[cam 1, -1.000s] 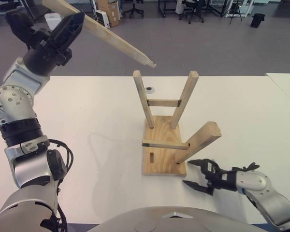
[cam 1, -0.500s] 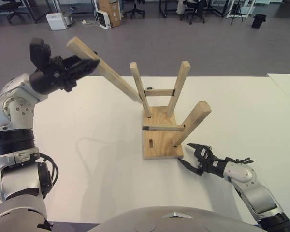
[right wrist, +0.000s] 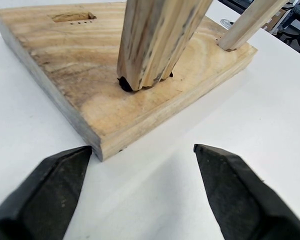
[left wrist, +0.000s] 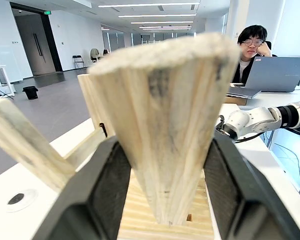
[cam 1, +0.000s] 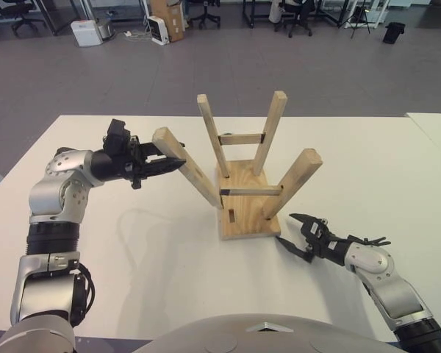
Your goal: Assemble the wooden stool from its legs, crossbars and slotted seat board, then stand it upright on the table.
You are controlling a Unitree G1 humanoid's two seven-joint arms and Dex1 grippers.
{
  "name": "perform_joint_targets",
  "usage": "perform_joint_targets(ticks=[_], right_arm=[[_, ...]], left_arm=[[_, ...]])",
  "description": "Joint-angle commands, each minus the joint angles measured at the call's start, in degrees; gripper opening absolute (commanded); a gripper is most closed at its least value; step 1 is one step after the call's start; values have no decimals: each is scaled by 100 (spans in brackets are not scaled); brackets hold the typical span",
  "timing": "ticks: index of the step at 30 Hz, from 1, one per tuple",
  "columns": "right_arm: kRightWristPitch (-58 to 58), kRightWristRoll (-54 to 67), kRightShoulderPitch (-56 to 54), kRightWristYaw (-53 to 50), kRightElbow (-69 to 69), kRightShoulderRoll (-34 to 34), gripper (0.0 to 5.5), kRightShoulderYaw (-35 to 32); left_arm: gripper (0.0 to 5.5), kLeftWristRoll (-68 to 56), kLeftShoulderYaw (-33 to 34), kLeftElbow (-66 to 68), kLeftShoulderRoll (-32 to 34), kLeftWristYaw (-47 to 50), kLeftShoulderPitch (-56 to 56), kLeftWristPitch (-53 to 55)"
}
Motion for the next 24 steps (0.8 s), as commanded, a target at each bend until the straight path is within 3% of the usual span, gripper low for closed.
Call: perform_joint_targets(ticks=[1, 11, 24], right_arm=[[139, -226, 129, -20, 196, -75, 382, 106], [121, -246, 93, -39, 196, -68, 382, 130], [98, -293, 133, -138, 142, 45, 382, 249]], left_arm=[[204, -210, 123, -480, -154, 270, 390, 85], [204, 0, -29, -881, -486, 771, 1146, -255], [204, 263, -549, -376, -167, 104, 313, -380]])
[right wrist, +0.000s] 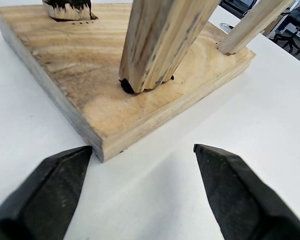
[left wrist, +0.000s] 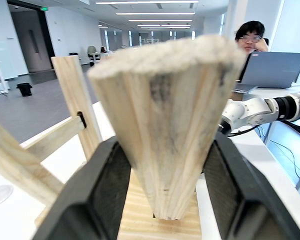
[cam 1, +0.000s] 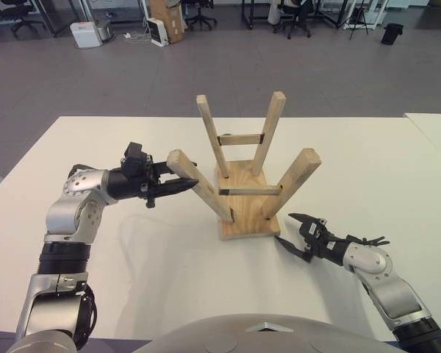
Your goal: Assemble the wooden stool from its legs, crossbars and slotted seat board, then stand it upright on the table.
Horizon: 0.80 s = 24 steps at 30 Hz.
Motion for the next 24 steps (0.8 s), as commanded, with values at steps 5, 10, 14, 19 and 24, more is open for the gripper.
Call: perform_joint_targets(ticks=[5, 10, 14, 19, 24], right_arm=[[149, -200, 163, -129, 124, 97, 382, 230], [133, -203, 213, -168, 106, 126, 382, 263], [114, -196, 235, -155, 100, 91, 382, 278], [87, -206, 204, -122, 135, 61, 382, 295], [78, -223, 216, -112, 121, 75, 382, 358]], left_arm=[[204, 284, -361, -29, -147, 111, -230, -166], [203, 410, -351, 216, -121, 147, -303, -348], [203, 461, -334, 319, -46, 90, -364, -451], [203, 587, -565, 236, -72, -64, -300, -452], [203, 616, -802, -162, -193, 412, -93, -92]])
